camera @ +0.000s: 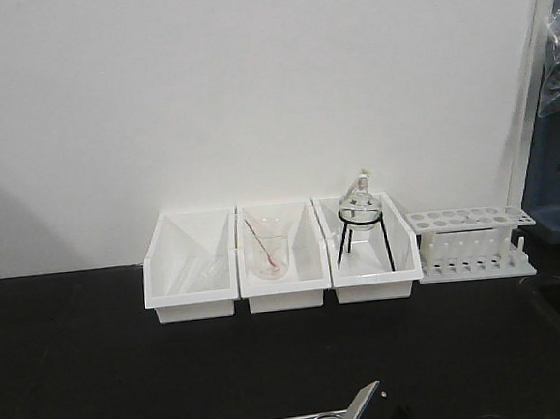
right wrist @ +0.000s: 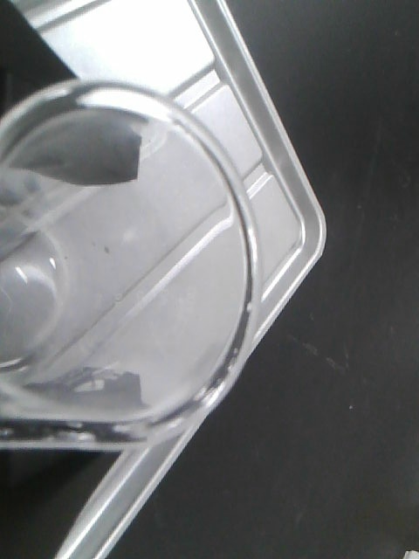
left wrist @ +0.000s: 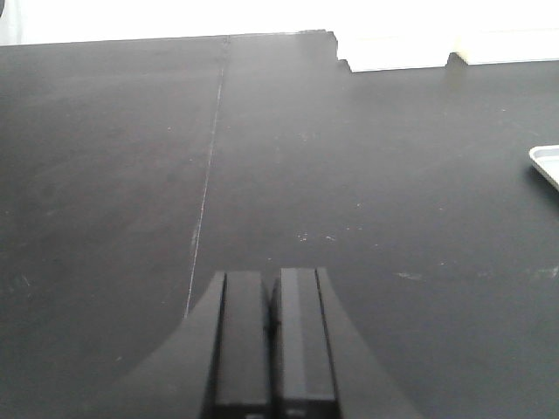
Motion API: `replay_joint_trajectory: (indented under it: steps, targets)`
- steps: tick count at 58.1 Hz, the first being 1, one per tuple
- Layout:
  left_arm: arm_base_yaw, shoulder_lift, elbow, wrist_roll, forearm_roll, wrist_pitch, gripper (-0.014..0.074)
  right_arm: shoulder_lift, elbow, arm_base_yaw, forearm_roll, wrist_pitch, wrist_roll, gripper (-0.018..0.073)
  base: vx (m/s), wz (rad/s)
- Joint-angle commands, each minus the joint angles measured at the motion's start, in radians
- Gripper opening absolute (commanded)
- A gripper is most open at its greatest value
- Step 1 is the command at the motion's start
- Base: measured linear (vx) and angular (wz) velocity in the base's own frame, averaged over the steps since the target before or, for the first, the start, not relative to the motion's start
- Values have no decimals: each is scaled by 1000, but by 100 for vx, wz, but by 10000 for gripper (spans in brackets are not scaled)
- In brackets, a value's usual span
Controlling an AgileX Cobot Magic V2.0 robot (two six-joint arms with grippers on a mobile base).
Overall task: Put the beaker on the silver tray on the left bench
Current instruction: 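Open the right gripper and raise it away from the beaker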
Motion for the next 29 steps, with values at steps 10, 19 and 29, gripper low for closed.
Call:
replay_joint_trajectory:
  steps: [10,19,29]
  targets:
    - [-6,-16,28,-1,-2,-77,1,-48,-21,-3,23,-74,-8,631,0,0]
    - [-6,-16,28,-1,-2,-77,1,-75,-21,-3,23,-73,-8,626,0,0]
    - [-6,-16,28,-1,-2,-77,1,-168,-21,-3,28,-57,-9,617,0,0]
